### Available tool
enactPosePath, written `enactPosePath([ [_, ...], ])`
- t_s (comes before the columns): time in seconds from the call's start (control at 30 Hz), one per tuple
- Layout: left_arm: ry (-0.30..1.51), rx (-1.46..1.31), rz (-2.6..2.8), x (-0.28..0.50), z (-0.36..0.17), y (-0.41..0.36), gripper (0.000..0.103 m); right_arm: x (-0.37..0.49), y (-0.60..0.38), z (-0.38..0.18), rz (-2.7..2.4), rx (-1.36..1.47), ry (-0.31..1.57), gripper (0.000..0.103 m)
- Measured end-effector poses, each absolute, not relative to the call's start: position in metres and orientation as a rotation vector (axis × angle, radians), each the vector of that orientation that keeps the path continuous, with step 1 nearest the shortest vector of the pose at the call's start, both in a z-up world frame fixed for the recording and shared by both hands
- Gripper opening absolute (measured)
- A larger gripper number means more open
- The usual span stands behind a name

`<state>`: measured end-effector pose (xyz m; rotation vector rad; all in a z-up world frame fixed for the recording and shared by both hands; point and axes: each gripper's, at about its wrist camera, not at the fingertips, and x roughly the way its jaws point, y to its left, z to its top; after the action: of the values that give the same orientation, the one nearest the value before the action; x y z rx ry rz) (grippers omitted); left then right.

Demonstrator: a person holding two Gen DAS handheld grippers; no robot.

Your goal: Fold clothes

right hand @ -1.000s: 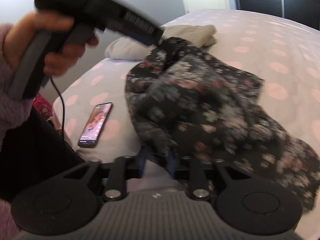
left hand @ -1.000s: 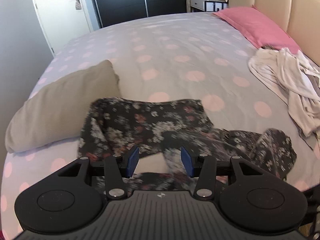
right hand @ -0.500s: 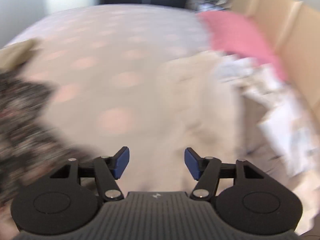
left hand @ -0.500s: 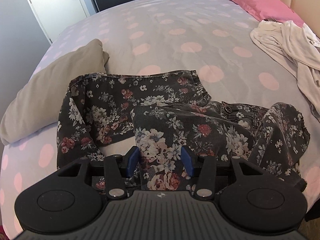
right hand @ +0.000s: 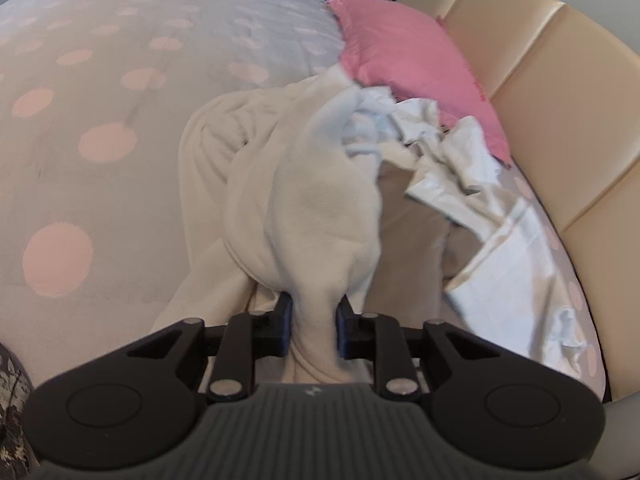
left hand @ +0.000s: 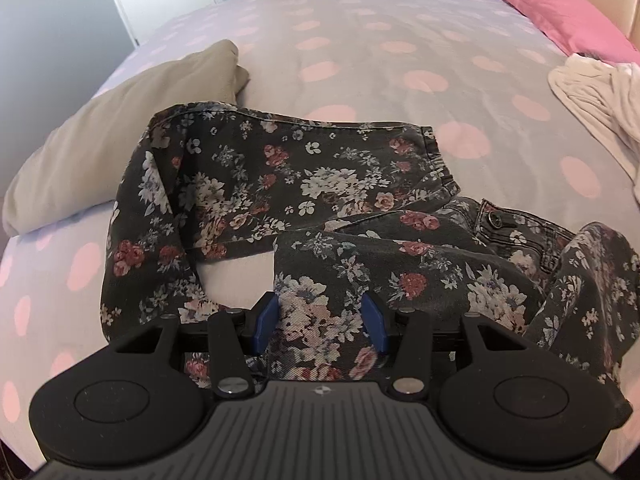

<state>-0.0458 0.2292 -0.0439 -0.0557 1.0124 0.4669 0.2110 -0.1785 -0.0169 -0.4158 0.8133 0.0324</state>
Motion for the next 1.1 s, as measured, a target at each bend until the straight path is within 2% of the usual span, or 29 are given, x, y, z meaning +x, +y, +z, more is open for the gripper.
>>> enactPosePath([
  [0.27, 0.976, -0.064, 0.48, -0.057, -0.05, 0.225, 0.044, 0.235, -0.231, 0.049, -0.169, -0.39, 0.69, 0.019],
  [0.43, 0.97, -0.083, 0.472, -0.06, -0.049, 0.227, 0.044, 0.247, -0.249, 0.055, -0.212, -0.323, 0.772, 0.023],
  [0.47, 0.97, -0.081, 0.474, -0.06, -0.05, 0.226, 0.045, 0.242, -0.247, 0.054, -0.202, -0.307, 0.779, 0.031],
  [0.53, 0.97, -0.076, 0.476, -0.06, -0.049, 0.225, 0.046, 0.224, -0.235, 0.054, -0.174, -0.31, 0.752, 0.038],
  [0.6, 0.969, -0.069, 0.477, -0.06, -0.049, 0.223, 0.046, 0.206, -0.219, 0.056, -0.133, -0.332, 0.714, 0.05],
  [0.67, 0.966, -0.068, 0.475, -0.06, -0.047, 0.222, 0.046, 0.185, -0.202, 0.058, -0.067, -0.317, 0.691, 0.053],
  [0.77, 0.964, -0.068, 0.475, -0.06, -0.045, 0.221, 0.046, 0.157, -0.173, 0.053, 0.066, -0.267, 0.713, 0.057],
  [1.1, 0.899, -0.093, 0.429, -0.076, -0.024, 0.214, 0.049, 0.087, -0.082, -0.031, 0.489, -0.133, 0.994, 0.06],
])
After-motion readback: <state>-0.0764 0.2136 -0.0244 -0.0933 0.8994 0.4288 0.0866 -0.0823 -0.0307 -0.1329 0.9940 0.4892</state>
